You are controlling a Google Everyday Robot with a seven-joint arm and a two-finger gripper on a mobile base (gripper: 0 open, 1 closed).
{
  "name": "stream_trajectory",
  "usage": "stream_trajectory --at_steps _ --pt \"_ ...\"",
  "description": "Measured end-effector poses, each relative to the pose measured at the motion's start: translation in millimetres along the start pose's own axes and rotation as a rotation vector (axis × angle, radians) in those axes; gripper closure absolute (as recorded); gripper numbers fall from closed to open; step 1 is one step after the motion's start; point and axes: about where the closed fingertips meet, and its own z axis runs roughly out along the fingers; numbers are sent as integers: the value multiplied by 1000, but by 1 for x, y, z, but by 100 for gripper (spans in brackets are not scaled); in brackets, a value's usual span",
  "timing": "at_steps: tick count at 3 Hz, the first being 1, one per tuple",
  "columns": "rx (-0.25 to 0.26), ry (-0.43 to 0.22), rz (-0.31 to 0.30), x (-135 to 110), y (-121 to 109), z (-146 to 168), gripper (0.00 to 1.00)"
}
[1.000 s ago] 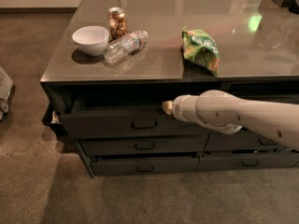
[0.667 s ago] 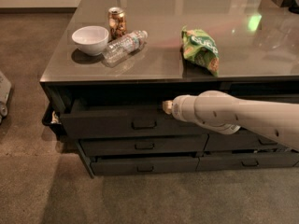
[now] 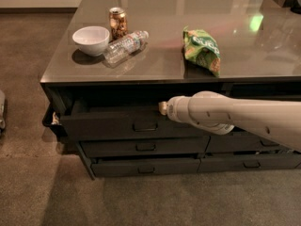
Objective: Open top drawer
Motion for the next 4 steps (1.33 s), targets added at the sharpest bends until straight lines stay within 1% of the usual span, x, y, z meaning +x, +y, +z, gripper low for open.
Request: stream_trajectory --at_steps 2,3,4 --pt "-5 44 -44 3 2 -1 100" --pt "4 70 -73 7 -2 -4 100" --pt "4 70 -73 5 -1 -5 100"
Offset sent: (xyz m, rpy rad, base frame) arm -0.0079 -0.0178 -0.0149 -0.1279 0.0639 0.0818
